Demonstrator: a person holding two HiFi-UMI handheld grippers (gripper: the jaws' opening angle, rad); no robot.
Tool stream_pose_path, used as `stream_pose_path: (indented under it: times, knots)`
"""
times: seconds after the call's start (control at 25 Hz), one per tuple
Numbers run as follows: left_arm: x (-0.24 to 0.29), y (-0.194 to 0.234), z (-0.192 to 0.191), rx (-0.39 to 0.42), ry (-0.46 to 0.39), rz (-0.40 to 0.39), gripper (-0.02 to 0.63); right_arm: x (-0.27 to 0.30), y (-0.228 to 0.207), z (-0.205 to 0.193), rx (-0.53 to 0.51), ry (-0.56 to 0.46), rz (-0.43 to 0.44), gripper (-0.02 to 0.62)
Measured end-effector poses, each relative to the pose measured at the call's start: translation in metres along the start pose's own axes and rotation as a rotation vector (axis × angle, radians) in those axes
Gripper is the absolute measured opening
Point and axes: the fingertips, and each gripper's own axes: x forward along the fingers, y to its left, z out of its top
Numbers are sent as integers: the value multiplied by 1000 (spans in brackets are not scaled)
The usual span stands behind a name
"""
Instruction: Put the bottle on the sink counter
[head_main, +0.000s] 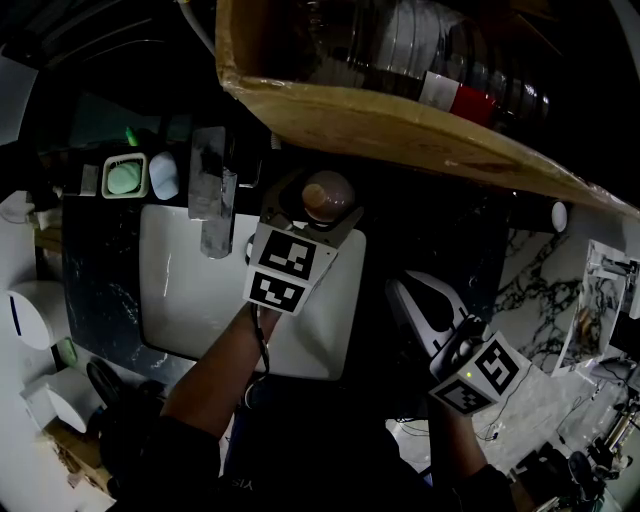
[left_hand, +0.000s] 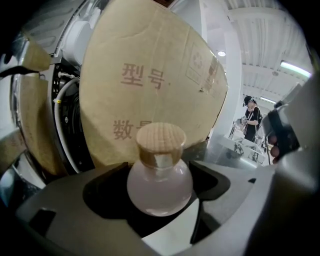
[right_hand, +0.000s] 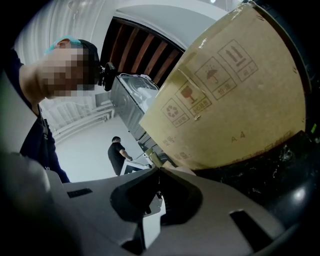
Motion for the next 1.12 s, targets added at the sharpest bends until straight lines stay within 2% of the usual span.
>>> stream_pose_path:
  times: [0.32, 1.12]
  knots:
    - [4, -1, 0, 47, 8, 14, 383, 1, 1, -1, 5, 2, 4, 26]
    - [10, 0, 1, 77, 15, 38, 383, -2, -3, -1, -6, 19, 3, 26]
